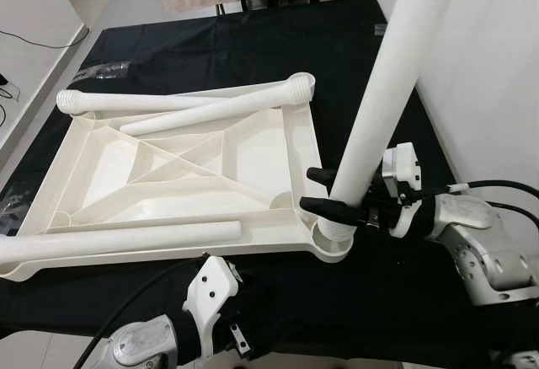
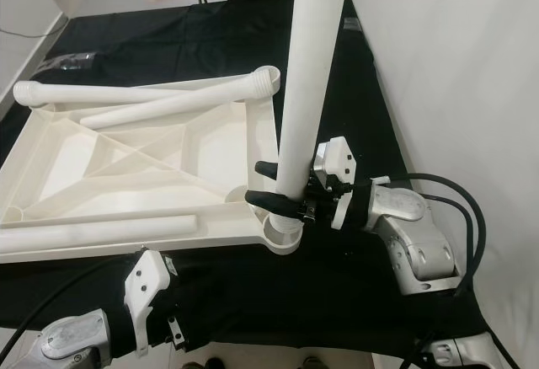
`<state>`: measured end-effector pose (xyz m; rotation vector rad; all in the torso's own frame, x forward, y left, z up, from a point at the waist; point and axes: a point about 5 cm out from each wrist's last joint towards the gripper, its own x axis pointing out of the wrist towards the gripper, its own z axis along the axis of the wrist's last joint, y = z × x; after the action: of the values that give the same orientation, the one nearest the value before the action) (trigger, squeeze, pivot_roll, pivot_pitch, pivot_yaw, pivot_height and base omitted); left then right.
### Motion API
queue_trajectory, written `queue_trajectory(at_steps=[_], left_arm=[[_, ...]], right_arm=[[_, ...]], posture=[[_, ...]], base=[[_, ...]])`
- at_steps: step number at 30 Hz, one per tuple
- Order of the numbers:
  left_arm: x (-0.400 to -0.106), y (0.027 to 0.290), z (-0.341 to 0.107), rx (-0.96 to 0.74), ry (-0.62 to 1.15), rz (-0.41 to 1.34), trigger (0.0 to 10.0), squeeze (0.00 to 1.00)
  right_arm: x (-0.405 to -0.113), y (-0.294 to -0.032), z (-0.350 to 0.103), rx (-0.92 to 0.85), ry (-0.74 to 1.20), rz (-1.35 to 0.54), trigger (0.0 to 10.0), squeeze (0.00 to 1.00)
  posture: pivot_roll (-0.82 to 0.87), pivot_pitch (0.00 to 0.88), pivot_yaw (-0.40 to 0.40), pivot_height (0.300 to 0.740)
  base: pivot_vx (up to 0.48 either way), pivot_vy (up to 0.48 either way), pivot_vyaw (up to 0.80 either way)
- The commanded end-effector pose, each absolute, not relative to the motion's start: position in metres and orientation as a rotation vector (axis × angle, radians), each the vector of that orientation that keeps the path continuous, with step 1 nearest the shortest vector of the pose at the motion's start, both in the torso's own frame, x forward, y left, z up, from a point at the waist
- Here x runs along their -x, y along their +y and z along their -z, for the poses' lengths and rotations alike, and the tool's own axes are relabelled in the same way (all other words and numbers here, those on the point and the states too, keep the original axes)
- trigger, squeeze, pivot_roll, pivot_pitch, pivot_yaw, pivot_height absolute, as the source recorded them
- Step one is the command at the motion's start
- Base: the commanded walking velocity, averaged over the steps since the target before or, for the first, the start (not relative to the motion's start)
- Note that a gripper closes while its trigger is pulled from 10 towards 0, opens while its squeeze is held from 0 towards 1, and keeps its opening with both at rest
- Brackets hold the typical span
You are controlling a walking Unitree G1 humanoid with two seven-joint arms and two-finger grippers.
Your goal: Building children table
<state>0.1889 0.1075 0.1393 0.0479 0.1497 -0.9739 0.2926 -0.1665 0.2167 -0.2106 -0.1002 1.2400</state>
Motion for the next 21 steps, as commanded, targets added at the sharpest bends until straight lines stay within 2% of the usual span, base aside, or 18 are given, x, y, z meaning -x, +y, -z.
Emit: queue_trajectory(at_steps=[1,5,10,16,21], left_arm=[[-0.184,0.11,-0.137,-0.04,0.172,0.992,10.0,0.0],[-0.181,0.109,-0.137,-0.03,0.175,1.015,10.0,0.0],[-0.178,0.108,-0.136,-0.04,0.176,1.035,10.0,0.0],[-0.178,0.108,-0.136,-0.014,0.165,1.049,10.0,0.0],[-0.179,0.109,-0.137,-0.001,0.16,1.058,10.0,0.0]], right_arm=[[-0.288,-0.166,-0.184,0.187,0.087,-1.296,10.0,0.0],[-0.283,-0.17,-0.178,0.18,0.161,-1.365,10.0,0.0],[-0.284,-0.168,-0.178,0.163,0.16,-1.389,10.0,0.0],[-0.28,-0.149,-0.165,0.165,0.178,-1.443,10.0,0.0],[-0.285,-0.145,-0.168,0.152,0.163,-1.441,10.0,0.0]], posture=[[-0.06,0.284,0.104,0.74],[-0.06,0.282,0.103,0.74],[-0.06,0.277,0.105,0.74],[-0.04,0.268,0.11,0.74],[-0.04,0.273,0.109,0.74]], base=[[0.0,0.0,0.0],[0.0,0.0,0.0],[0.0,0.0,0.0],[0.0,0.0,0.0],[0.0,0.0,0.0]])
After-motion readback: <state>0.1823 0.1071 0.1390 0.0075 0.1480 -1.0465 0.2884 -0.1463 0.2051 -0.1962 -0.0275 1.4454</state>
